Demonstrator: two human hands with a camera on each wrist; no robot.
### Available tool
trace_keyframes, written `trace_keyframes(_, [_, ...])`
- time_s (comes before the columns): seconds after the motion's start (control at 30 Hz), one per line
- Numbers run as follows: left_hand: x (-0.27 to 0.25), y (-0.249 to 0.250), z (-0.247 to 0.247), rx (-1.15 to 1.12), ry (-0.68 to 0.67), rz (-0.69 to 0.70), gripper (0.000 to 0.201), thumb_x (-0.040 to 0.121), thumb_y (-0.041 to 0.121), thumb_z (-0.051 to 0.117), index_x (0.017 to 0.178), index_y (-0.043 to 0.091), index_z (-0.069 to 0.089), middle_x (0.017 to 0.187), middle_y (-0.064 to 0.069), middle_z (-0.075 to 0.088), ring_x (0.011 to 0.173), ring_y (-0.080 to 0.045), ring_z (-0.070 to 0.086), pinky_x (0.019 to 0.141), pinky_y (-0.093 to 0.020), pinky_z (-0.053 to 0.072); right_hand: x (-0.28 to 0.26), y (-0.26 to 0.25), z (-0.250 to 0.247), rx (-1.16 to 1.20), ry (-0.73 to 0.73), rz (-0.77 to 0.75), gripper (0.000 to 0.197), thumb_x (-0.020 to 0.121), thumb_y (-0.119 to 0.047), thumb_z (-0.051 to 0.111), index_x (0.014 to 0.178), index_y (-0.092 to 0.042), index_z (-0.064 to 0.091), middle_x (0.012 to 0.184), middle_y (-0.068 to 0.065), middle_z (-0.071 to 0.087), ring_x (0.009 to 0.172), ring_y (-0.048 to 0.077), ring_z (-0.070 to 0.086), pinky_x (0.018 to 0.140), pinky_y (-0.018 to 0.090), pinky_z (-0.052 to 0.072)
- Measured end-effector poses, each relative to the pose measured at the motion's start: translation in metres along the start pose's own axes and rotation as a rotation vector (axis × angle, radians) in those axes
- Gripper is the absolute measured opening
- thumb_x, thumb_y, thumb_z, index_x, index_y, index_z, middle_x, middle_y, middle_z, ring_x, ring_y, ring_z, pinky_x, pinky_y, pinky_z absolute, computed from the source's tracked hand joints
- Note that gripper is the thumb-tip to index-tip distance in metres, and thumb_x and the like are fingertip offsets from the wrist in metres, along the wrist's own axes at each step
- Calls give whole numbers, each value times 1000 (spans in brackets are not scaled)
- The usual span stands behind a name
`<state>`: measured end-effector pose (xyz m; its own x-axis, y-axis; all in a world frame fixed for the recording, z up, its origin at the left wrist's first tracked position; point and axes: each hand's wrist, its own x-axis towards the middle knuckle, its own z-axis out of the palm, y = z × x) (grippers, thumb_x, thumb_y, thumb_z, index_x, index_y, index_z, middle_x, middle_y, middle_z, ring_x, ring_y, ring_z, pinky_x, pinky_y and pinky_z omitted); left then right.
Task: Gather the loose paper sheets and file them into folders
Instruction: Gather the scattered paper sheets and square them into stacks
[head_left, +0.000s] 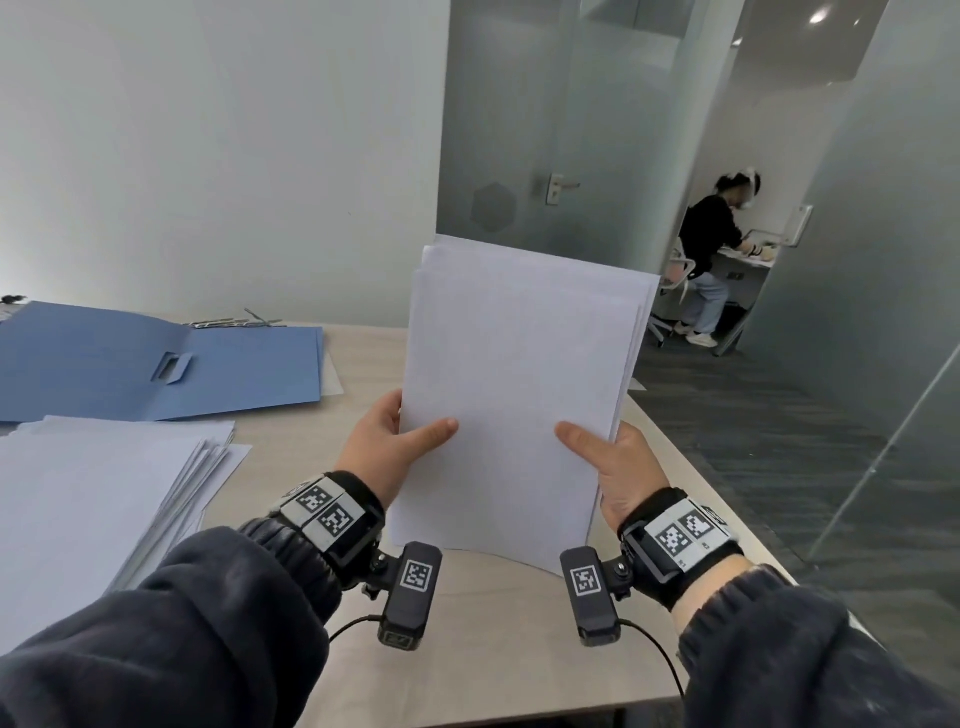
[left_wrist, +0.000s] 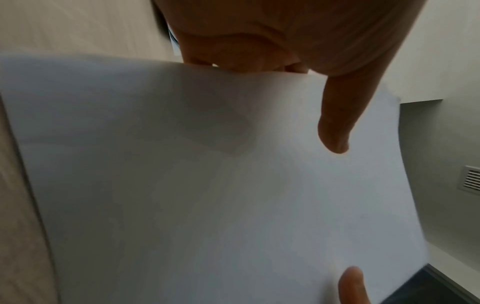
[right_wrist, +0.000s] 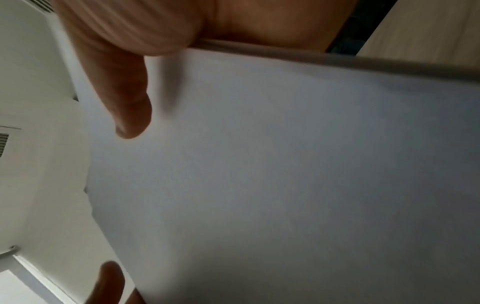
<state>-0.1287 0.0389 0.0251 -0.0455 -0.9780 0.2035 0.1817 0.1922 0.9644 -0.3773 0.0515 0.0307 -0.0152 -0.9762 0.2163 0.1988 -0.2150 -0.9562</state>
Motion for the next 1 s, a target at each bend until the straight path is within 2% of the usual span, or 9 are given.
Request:
trace_keyframes(0.1, [-1,-5,-3,-4,3,-22,47,71,19,79,116,14,67,107,-5,76,98,-27,73,88,-44,56,0,4,-5,5,10,11,70,34,-51,100,91,-13,82,106,17,75,100,33,73,99,53,53])
trace_keyframes(0.2, [-2,-5,1,18,30,-10,34,80,8,78,112,12,67,101,-4,77,95,-29,73,83,-40,57,3,5,-2,-1,33,10,70,37,-51,99,93,-13,81,106,16,76,101,34,72,100,57,51])
trace_keyframes(0.37, [10,18,-1,6,3,63,39,77,10,78,115,16,67,105,-2,76,96,-23,73,83,-37,56,10,-18,6,12,7,-63,66,37,-56,97,91,-20,82,107,14,76,100,31,73,90,45,57])
trace_keyframes(0.5, [4,8,-10,6,-12,11,42,71,13,80,112,13,69,105,-6,76,96,-26,73,88,-42,56,3,-12,4,27,-27,-15,58,49,-46,96,94,-13,81,108,17,75,104,38,70,82,40,58])
trace_keyframes(0.6, [-6,-11,-11,6,-2,-55,41,64,17,80,104,11,73,101,-10,76,97,-34,72,92,-48,55,-6,5,3,-8,-24,29,72,34,-53,99,92,-14,82,106,17,76,100,35,72,88,45,57])
trace_keyframes(0.73, [-2,-4,-8,-21,-7,-40,48,61,22,83,106,10,72,103,-11,76,97,-34,72,90,-47,56,-1,4,7,-11,36,-4,77,34,-53,99,95,-10,80,105,17,76,99,35,73,94,50,55])
trace_keyframes(0.8, [3,10,-7,-37,-33,-8,49,64,21,85,110,12,70,105,-9,76,97,-30,72,87,-43,56,5,-8,8,10,28,-46,67,39,-49,98,93,-13,81,104,15,76,96,32,74,88,45,58])
trace_keyframes(0.9, [4,20,-9,-41,-36,22,39,78,9,80,114,15,67,106,-4,76,96,-23,73,82,-37,56,5,-20,9,34,-3,-48,39,60,-31,88,94,-14,80,105,15,76,94,31,73,80,40,59])
trace_keyframes(1.0, [-4,5,-11,12,-63,-11,54,69,23,83,119,15,65,111,-5,75,102,-26,71,89,-43,55,-5,-8,6,12,28,-5,31,69,-16,82,98,-9,76,103,14,77,94,30,73,78,38,56])
